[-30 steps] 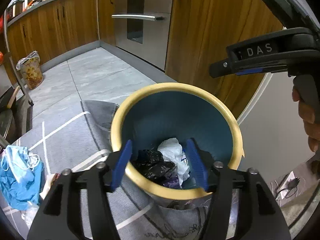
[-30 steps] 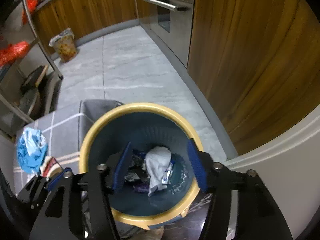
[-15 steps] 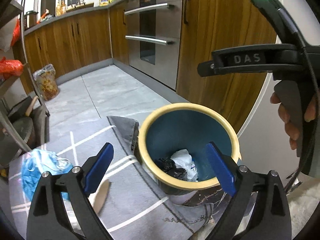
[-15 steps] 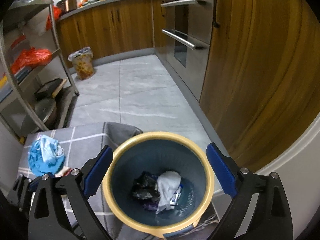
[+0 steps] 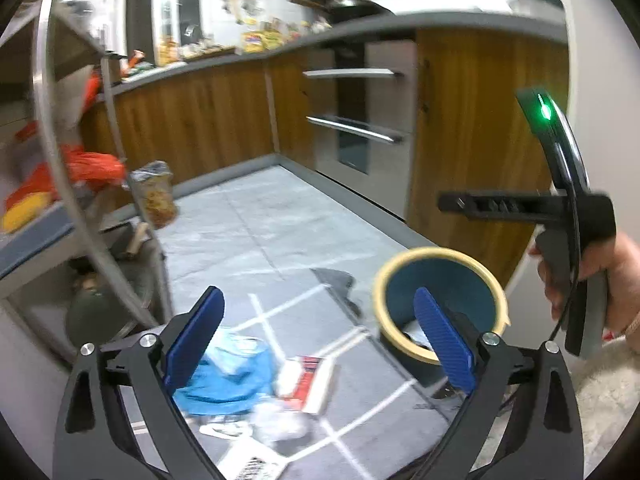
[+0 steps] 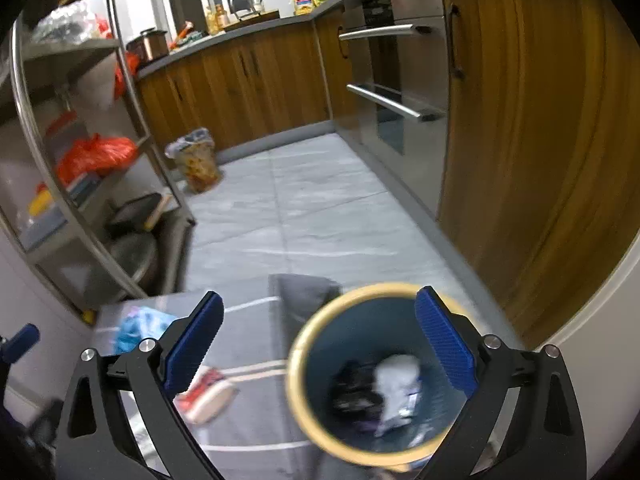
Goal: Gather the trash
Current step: 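Move both grippers back over the blue mask on the mat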
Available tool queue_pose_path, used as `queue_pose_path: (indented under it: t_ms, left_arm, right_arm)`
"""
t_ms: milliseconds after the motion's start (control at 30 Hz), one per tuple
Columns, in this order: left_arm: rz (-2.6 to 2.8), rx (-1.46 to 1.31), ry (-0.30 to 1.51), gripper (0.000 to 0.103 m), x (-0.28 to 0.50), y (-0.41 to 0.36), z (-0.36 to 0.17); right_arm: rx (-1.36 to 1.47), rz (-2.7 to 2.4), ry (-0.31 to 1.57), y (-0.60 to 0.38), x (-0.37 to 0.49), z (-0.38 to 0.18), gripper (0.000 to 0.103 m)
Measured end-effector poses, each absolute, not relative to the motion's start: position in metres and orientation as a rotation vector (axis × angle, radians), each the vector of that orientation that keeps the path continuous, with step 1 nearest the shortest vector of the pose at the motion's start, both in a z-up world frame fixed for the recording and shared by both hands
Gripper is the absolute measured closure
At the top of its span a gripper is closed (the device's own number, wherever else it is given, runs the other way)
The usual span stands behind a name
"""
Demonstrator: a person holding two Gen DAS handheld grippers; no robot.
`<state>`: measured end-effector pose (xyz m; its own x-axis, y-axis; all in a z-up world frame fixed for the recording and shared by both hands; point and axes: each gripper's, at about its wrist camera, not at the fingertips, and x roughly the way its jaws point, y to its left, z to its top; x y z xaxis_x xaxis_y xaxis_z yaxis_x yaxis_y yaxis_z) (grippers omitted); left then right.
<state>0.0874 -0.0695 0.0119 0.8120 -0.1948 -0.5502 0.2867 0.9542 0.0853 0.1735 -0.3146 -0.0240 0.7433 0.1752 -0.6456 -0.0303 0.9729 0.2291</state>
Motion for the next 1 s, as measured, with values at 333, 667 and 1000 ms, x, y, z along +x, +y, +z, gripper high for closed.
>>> queue_pose_path:
  t_ms: [333,667,1000]
  left_arm:
    - [-0.077,0.041,0.564,0.007,0.076,0.027,0.007]
    - [0.033,0.023,0.605,0.007,0.084,0.084,-0.014]
    - [0.087,-0.052,0.671,0.007,0.112,0.123,-0.041]
  right_arm:
    - [0.142,0.176,0.784,-0.239,0.173,-0.034,0.007]
    - [0.179,0.198,0.865,-0.189,0.186,-0.059,0.007]
    - [0.041,0.302,0.854,-0.131,0.211,-0.077,0.007]
